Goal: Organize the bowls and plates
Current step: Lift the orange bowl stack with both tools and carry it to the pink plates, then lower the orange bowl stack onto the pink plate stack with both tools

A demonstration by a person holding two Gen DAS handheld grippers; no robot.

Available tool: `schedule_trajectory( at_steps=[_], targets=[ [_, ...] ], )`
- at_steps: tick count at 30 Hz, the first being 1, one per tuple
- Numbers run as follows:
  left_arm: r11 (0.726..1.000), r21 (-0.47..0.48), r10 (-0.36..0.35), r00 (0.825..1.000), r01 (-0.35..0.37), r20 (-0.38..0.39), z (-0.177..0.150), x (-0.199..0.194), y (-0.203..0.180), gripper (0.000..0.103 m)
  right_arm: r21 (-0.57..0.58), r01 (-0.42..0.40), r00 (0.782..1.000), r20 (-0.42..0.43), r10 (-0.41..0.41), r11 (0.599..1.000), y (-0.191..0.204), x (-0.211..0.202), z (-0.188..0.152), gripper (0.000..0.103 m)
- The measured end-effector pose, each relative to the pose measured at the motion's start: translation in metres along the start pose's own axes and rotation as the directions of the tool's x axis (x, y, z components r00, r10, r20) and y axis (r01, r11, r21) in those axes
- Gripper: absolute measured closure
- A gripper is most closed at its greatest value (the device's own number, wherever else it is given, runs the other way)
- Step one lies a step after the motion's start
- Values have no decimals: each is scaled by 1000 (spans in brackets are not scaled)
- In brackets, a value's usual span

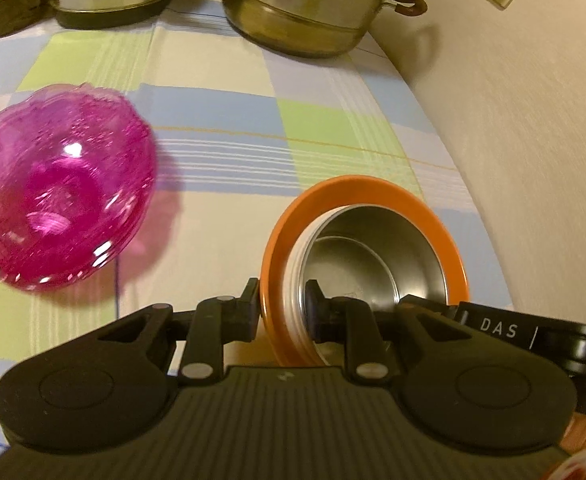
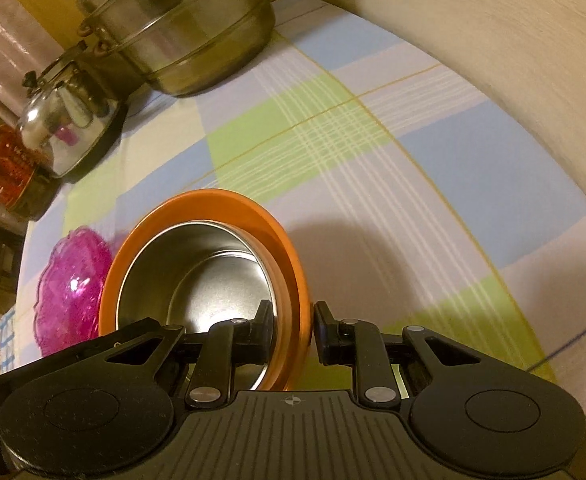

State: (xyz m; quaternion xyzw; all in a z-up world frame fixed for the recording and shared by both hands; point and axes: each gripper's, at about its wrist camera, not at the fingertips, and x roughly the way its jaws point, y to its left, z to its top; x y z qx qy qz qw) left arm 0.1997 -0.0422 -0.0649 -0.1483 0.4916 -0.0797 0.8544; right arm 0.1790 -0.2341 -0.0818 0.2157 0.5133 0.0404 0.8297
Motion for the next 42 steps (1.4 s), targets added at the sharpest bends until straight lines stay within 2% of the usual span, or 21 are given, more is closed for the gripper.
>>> schedule_trajectory(
  at_steps=[10,24,42],
  targets=[
    [1000,-5,2,1000,-1,21,-11,-24,7,83,-7,-17,1000,12,17,1000,11,-17,-15,81],
    [1000,-17,8,997,-7,72,2,-56,12,83,-32,-34,999,36,35,999,37,-37,-8,81],
    [994,-107,48,991,-35,126,29,-96,65,83,-128,-83,996,22,87,988,113,-29,4,81]
  ],
)
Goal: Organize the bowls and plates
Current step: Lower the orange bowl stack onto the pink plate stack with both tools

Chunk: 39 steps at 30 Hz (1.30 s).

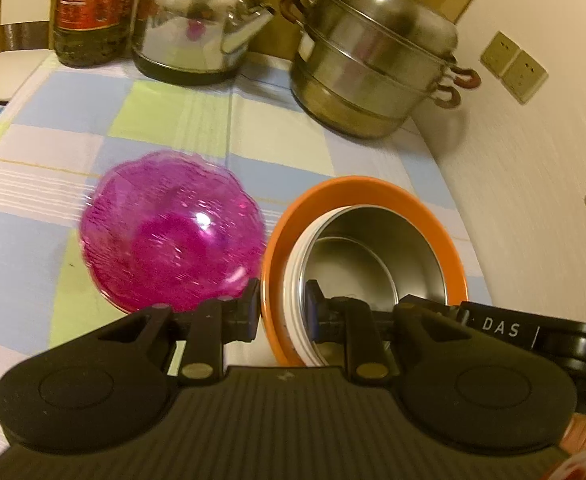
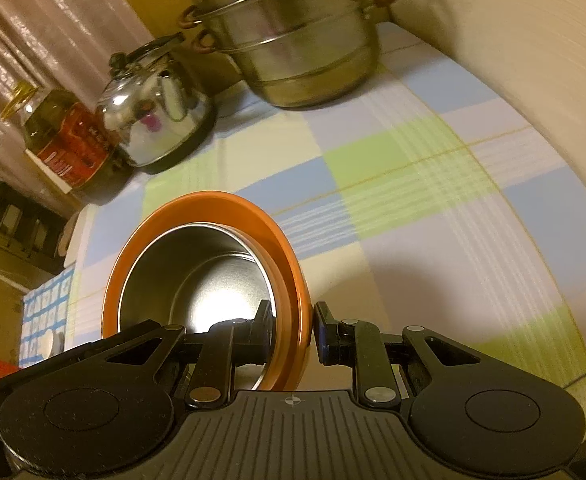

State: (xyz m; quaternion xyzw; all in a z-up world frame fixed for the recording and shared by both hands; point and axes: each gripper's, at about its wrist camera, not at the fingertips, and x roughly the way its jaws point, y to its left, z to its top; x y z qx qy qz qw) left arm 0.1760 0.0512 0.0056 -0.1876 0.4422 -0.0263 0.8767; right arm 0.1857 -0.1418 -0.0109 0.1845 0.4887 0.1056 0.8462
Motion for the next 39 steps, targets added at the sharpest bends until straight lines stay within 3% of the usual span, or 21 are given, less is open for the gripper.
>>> schedule_trajectory(
  at_steps=[18,39],
  targets=[
    [996,-65,70,997,-68,32,32,-9,60,83,-88,-48,998,-52,43,995,68,47,15,81],
    [987,-116,110,994,-113,-28,52,35,108,83,-125,-48,988,-152,29,991,91,122,31,82]
  ],
)
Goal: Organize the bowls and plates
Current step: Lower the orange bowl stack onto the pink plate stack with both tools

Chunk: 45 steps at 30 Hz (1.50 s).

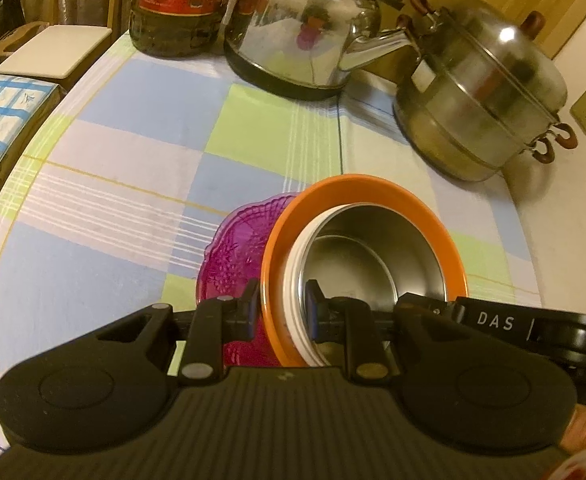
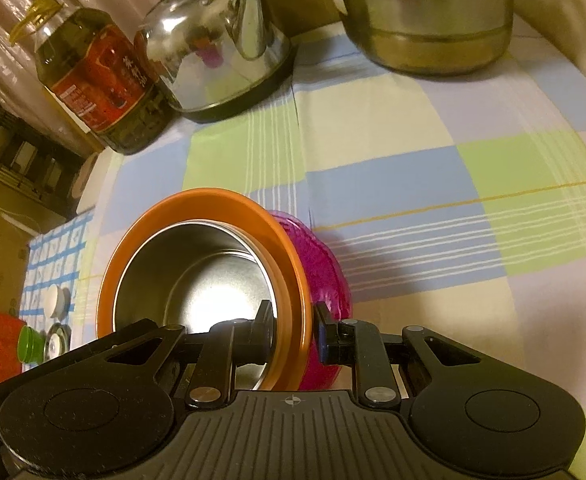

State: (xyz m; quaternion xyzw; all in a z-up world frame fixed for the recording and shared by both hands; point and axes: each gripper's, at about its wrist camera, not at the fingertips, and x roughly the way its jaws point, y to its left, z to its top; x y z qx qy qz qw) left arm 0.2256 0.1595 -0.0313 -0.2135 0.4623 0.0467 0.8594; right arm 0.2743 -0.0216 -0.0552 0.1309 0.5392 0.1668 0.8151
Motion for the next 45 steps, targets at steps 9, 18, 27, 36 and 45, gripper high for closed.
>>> schedule_trajectory(
  at_steps=[9,18,27,36,45],
  targets=[
    [1000,-10,6,1000,-6,-16,2,16,8,83,-5,12,1000,-22,-12,1000,0,17,3,82],
    [1000,-13,8,1000,-8,-25,5,26,12,83,-9,21,999,-38,-21,1000,1,29,8,82],
    [1000,-27,9,999,-11,-43,5,36,16,83,3,22,998,-60,-22,1000,-2,38,8,82],
    [999,-28,14,999,-15,-38,6,40,15,83,2,24,998,-63,-24,1000,-2,44,10,82],
    [1000,-26,10,999,-11,-35,5,39,16,83,-10,7,998,-66,-8,1000,-5,45,9,82]
  ],
)
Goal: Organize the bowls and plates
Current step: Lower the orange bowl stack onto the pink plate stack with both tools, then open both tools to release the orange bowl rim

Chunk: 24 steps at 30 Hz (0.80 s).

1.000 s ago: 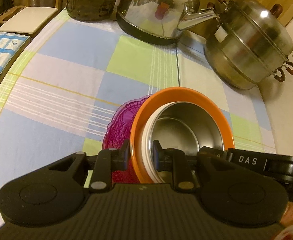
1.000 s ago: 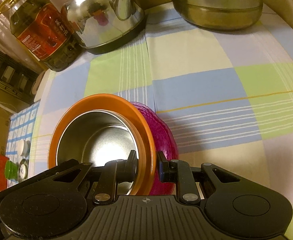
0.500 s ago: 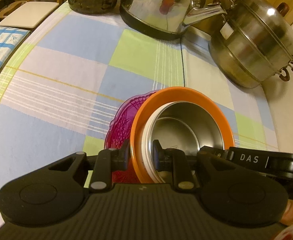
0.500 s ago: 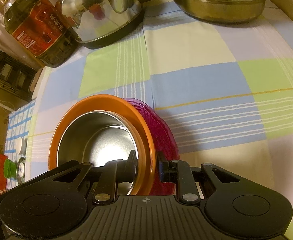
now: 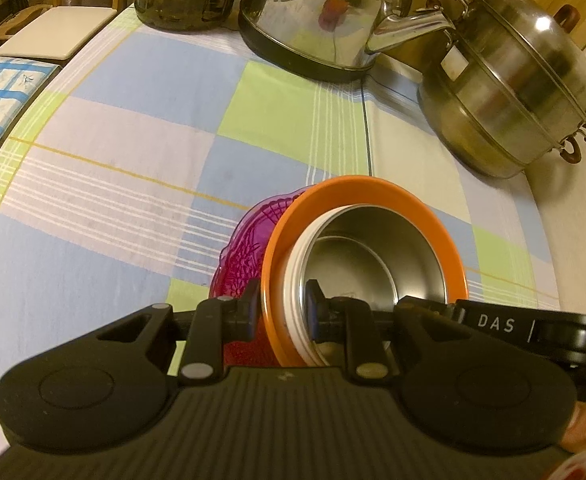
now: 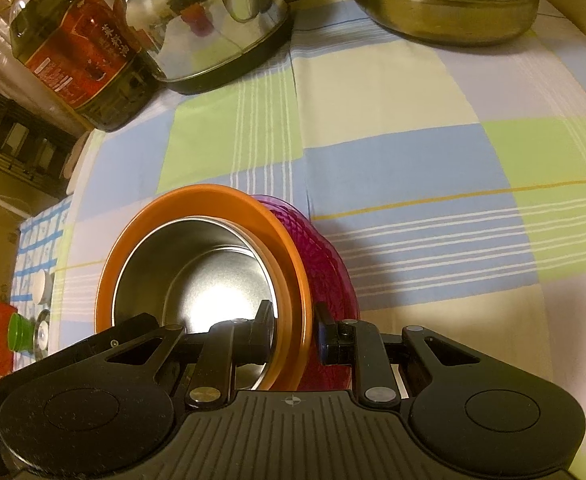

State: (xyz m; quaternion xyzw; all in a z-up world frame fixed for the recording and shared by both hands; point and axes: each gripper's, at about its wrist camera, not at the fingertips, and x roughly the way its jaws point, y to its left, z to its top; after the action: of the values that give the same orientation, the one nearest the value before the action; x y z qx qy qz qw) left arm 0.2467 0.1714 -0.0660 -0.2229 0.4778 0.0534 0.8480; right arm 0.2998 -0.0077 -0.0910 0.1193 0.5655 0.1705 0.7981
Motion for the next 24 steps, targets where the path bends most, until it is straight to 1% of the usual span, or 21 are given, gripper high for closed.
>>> schedule_trajectory(
  at_steps=[6,9,10,11,13,16,18,20,22,23,24],
  targets=[
    [1000,-15,-16,1000,16,1,0,0,3,83,-8,-14,1000,5,14,1000,-2,-1,-1,81],
    [1000,-19,-14,1000,15,10,1,-1,3,83,-14,-19,1000,5,20,1000,-2,0,-1,78],
    [1000,-22,-15,1000,15,16,1,-2,4,83,-18,-23,1000,7,23,1000,-1,-1,-1,72],
    [1000,-23,-16,1000,16,20,1,-3,4,82,-23,-25,1000,12,25,999,0,-2,-1,62],
    [1000,-19,-11,1000,11,26,2,-5,4,79,-27,-30,999,27,30,999,1,-5,-3,52],
    [1000,-19,-7,999,8,36,2,-10,4,73,-24,-37,999,37,38,999,1,-9,-3,51],
    [1000,-21,-11,999,12,40,1,-12,5,67,-26,-36,998,41,37,999,1,-11,-4,51],
    [1000,-17,-13,999,14,47,0,-16,4,63,-27,-36,998,46,38,999,0,-13,-5,50],
    [1000,-9,-8,998,8,57,-1,-19,2,57,-24,-39,998,50,40,999,-2,-16,-6,50],
    [1000,-6,-5,998,6,64,-2,-21,1,51,-23,-39,998,54,40,999,-2,-18,-7,50],
    [1000,-2,-4,997,4,73,-3,-24,1,48,-23,-40,997,59,42,999,-3,-20,-7,50]
  ],
)
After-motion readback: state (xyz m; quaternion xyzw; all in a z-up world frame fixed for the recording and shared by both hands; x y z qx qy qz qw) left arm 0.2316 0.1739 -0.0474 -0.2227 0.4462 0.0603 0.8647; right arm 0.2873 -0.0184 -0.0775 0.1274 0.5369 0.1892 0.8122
